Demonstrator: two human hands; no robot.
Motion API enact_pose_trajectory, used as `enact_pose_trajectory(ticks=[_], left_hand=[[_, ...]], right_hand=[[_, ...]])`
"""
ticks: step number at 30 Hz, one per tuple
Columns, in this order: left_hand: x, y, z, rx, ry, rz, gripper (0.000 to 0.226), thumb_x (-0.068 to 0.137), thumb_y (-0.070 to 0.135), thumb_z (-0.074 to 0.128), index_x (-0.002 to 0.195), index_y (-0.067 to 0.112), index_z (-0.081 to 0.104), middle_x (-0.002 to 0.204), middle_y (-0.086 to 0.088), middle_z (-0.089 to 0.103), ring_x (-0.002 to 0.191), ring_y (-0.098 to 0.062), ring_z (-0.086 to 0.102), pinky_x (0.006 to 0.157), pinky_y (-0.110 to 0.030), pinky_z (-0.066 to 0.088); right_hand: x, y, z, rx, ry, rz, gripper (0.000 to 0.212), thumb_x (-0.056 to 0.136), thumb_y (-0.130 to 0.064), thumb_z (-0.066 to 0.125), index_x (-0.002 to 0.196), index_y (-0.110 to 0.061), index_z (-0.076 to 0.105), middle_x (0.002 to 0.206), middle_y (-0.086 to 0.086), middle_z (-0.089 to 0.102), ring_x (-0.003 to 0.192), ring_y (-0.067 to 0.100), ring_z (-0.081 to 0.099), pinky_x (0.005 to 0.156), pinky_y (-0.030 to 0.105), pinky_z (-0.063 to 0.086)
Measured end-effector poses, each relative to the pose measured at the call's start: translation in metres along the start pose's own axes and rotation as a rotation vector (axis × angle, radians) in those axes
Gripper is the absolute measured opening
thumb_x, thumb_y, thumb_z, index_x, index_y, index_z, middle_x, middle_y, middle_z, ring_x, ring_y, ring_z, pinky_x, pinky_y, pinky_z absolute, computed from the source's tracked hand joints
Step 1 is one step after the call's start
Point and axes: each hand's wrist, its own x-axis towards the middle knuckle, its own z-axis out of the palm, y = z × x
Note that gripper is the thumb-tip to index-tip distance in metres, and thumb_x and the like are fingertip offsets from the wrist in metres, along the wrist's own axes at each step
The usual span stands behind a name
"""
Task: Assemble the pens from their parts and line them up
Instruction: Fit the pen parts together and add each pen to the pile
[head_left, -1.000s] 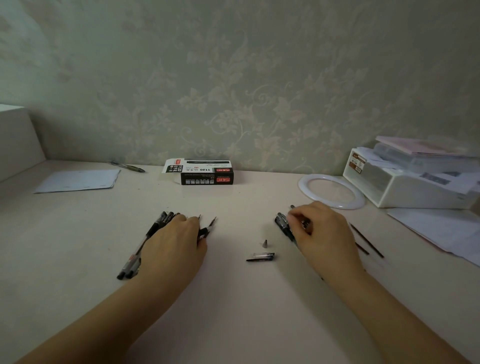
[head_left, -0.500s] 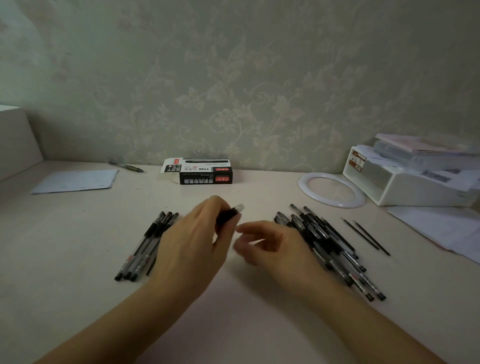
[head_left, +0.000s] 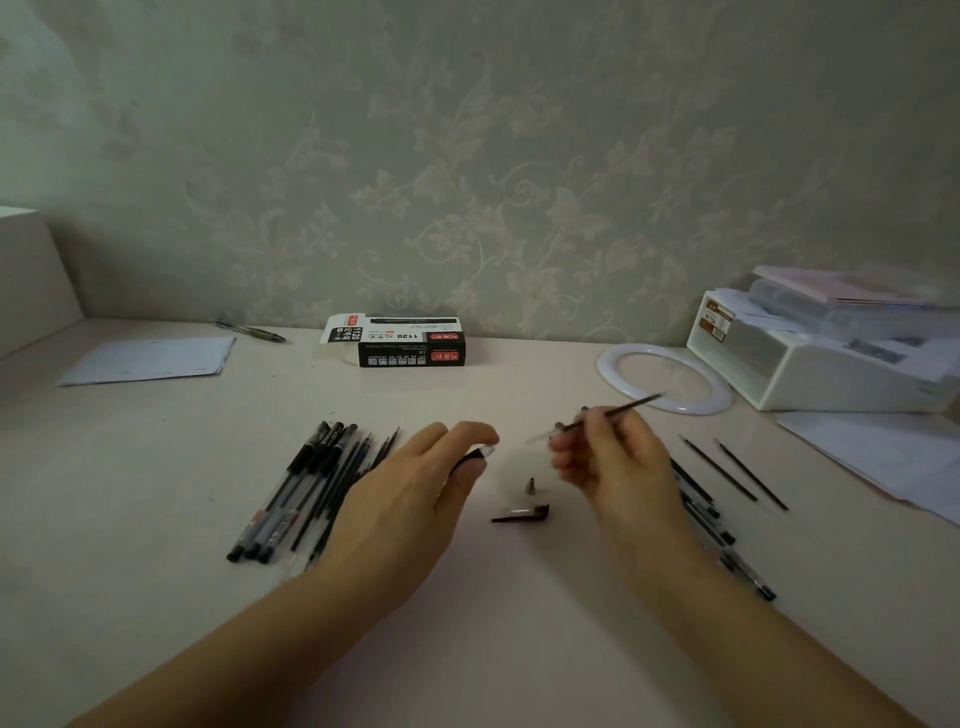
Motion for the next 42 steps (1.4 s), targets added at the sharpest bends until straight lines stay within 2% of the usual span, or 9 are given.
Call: enact_pose_trajectory(ticks=[5, 19, 25, 27, 30, 32, 35, 38, 42], left_hand=[[0.0, -0.004, 0.005, -0.121, -0.036, -0.018, 0.019, 0.095, 0.039, 0.042, 0.111, 0.045, 0.051, 0.085, 0.023, 0.055, 0.067, 0.0, 0.052, 0.058, -0.012, 0.037], [0.001, -0.002, 0.003, -0.242, 0.0, 0.006, 0.016, 0.095, 0.03, 0.049, 0.108, 0.037, 0.056, 0.077, 0.019, 0.055, 0.058, -0.003, 0.049, 0.054, -0.007, 0.033], [0.0, -0.003, 0.006, -0.208, -0.066, 0.001, 0.016, 0.094, 0.036, 0.047, 0.11, 0.04, 0.052, 0.08, 0.021, 0.056, 0.056, -0.005, 0.05, 0.054, -0.01, 0.035], [0.0, -0.003, 0.007, -0.261, -0.069, -0.015, 0.02, 0.094, 0.036, 0.047, 0.114, 0.038, 0.049, 0.08, 0.016, 0.057, 0.051, -0.007, 0.049, 0.049, -0.011, 0.033], [-0.001, -0.004, 0.006, -0.301, -0.047, -0.028, 0.022, 0.094, 0.033, 0.048, 0.116, 0.036, 0.044, 0.08, 0.013, 0.057, 0.05, -0.008, 0.049, 0.048, -0.013, 0.034], [0.0, -0.005, 0.005, -0.29, -0.035, -0.044, 0.021, 0.094, 0.037, 0.047, 0.115, 0.038, 0.043, 0.081, 0.012, 0.057, 0.052, -0.01, 0.05, 0.049, -0.017, 0.037], [0.0, -0.006, 0.004, -0.252, -0.036, -0.043, 0.02, 0.096, 0.034, 0.047, 0.116, 0.038, 0.047, 0.076, 0.012, 0.056, 0.056, -0.003, 0.051, 0.054, -0.01, 0.037], [0.0, -0.005, 0.004, -0.2, -0.057, -0.026, 0.024, 0.097, 0.028, 0.047, 0.117, 0.04, 0.053, 0.077, 0.019, 0.054, 0.065, 0.006, 0.052, 0.057, -0.006, 0.036], [0.0, -0.006, 0.005, -0.147, -0.085, -0.014, 0.024, 0.098, 0.03, 0.047, 0.117, 0.043, 0.054, 0.084, 0.024, 0.055, 0.071, 0.007, 0.051, 0.06, -0.008, 0.036]], right_hand=[[0.004, -0.002, -0.005, 0.328, -0.035, 0.145, 0.022, 0.103, -0.016, 0.045, 0.092, -0.004, 0.06, 0.069, 0.006, 0.07, 0.058, 0.009, 0.064, 0.055, 0.019, 0.054], [-0.002, 0.003, 0.004, 0.215, -0.17, 0.132, 0.021, 0.102, -0.016, 0.046, 0.093, -0.004, 0.06, 0.074, 0.007, 0.071, 0.063, 0.011, 0.065, 0.059, 0.021, 0.055], [-0.002, 0.005, -0.002, -0.243, -0.286, -0.142, 0.015, 0.096, -0.02, 0.058, 0.089, -0.012, 0.069, 0.073, 0.001, 0.071, 0.062, 0.009, 0.062, 0.061, 0.019, 0.052], [-0.006, 0.007, -0.001, -0.498, -0.375, -0.209, 0.015, 0.09, -0.038, 0.064, 0.086, -0.027, 0.073, 0.077, -0.008, 0.071, 0.063, 0.003, 0.059, 0.062, 0.014, 0.047], [-0.006, 0.01, -0.004, -0.766, -0.377, -0.289, 0.041, 0.076, -0.066, 0.058, 0.09, -0.031, 0.073, 0.08, -0.011, 0.066, 0.067, 0.003, 0.056, 0.063, 0.011, 0.043], [-0.001, 0.01, -0.008, -0.793, -0.287, -0.358, 0.036, 0.08, -0.061, 0.06, 0.085, -0.027, 0.072, 0.077, -0.009, 0.064, 0.067, 0.005, 0.055, 0.062, 0.01, 0.04], [0.008, 0.014, -0.014, -0.861, -0.184, -0.412, 0.013, 0.086, -0.036, 0.072, 0.086, -0.022, 0.073, 0.078, -0.007, 0.062, 0.07, 0.006, 0.056, 0.064, 0.011, 0.041], [0.013, 0.022, -0.017, -0.934, -0.196, -0.385, 0.013, 0.082, -0.025, 0.078, 0.094, -0.02, 0.076, 0.078, -0.006, 0.061, 0.066, 0.006, 0.057, 0.067, 0.013, 0.044], [0.017, 0.027, -0.017, -1.009, -0.236, -0.405, 0.005, 0.081, -0.017, 0.078, 0.085, -0.021, 0.077, 0.073, -0.01, 0.061, 0.064, 0.002, 0.055, 0.066, 0.008, 0.039]])
